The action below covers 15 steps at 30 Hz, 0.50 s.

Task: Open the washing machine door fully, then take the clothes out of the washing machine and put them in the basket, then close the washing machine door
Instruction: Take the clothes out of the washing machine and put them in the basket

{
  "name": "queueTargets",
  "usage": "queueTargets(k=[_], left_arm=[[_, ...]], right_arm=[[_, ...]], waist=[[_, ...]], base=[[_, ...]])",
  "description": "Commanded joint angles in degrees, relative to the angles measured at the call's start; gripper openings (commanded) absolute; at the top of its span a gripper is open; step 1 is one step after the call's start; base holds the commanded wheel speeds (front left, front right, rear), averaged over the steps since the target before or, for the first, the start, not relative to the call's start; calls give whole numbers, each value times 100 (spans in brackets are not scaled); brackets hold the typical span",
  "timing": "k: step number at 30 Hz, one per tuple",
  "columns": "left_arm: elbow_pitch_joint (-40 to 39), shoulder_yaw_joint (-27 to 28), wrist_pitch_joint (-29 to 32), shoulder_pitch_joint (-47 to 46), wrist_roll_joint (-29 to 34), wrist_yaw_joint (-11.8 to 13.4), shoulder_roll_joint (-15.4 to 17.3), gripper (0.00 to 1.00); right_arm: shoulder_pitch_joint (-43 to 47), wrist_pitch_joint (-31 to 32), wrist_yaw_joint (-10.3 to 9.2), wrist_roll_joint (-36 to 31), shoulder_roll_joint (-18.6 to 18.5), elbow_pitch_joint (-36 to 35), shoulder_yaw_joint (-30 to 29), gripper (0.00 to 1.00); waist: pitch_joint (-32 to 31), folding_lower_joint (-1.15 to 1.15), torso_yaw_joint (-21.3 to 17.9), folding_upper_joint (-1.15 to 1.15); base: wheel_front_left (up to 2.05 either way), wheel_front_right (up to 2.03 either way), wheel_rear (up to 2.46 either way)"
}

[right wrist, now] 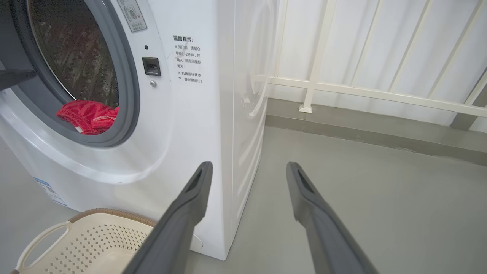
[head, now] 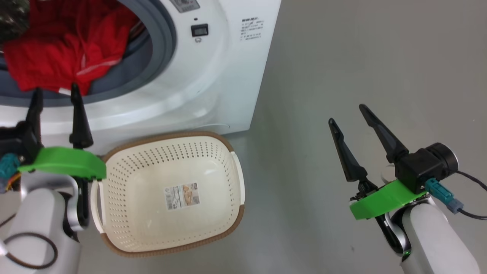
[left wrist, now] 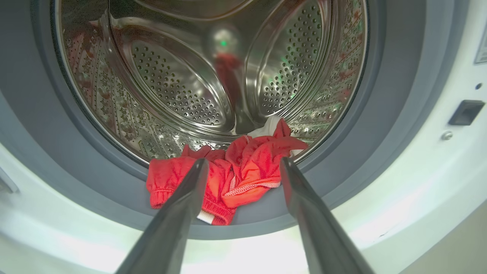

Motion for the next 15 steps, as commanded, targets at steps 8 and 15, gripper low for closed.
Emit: queueTargets(k=[8,15], left_arm=[[-545,116,-141,767,-35,-115,138,100],[-1190,0,-102,1526,-79,-86,62,100]], right_arm=[[341,-37,26,7,4,-70,22,100],[602,-37,26,-34,-41,-110,-76,100]], waist=[[-656,0,18,0],[-1029,0,47,0]], base=[[0,0,0],[0,0,0]])
